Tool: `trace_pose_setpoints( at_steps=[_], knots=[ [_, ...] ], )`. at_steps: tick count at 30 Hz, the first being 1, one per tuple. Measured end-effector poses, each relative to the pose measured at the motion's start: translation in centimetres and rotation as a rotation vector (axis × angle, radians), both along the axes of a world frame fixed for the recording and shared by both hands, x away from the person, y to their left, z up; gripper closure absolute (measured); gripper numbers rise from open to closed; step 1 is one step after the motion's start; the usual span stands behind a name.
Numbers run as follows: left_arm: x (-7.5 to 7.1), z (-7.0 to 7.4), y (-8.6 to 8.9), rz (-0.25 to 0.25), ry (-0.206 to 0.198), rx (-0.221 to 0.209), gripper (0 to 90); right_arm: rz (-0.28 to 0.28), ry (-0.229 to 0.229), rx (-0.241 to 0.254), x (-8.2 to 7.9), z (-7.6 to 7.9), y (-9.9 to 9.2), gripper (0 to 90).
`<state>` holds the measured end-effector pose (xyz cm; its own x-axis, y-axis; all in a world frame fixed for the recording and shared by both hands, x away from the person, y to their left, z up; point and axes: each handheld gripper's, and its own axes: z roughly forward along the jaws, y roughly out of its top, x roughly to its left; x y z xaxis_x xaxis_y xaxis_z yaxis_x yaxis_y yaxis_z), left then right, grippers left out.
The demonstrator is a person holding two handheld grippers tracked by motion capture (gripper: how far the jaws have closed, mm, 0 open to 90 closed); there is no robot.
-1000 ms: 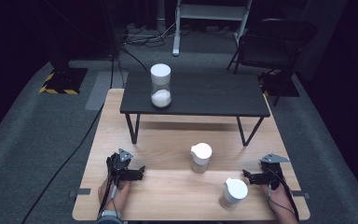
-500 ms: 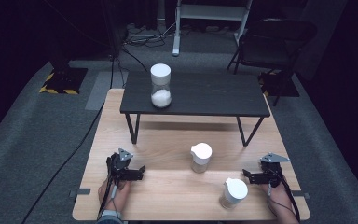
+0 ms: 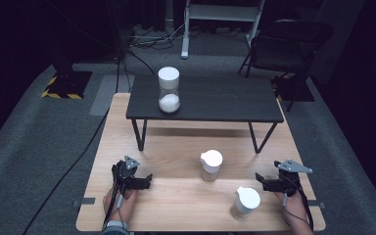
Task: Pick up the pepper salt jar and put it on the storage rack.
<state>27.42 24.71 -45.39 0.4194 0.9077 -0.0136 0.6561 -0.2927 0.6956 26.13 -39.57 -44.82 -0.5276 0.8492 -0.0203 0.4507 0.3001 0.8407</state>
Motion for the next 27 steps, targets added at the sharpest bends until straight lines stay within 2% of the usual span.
trace_pose_setpoints(
  at_steps=[7,12,18,27],
  knots=[
    [0.0,0.0,0.0,0.0,0.0,0.0,1.1,-0.006,-0.11,0.067,-1.9,0.3,-0.4,2.3],
    [0.0,0.0,0.0,0.0,0.0,0.0,1.2,-0.01,-0.169,0.089,-2.7,0.5,-0.5,2.3],
    [0.0,0.0,0.0,0.0,0.0,0.0,1.2,-0.018,-0.206,0.108,-3.5,1.0,-0.4,2.4],
    [0.0,0.0,0.0,0.0,0.0,-0.001,1.2,-0.023,-0.225,0.137,-4.5,2.0,1.1,2.4]
  ],
)
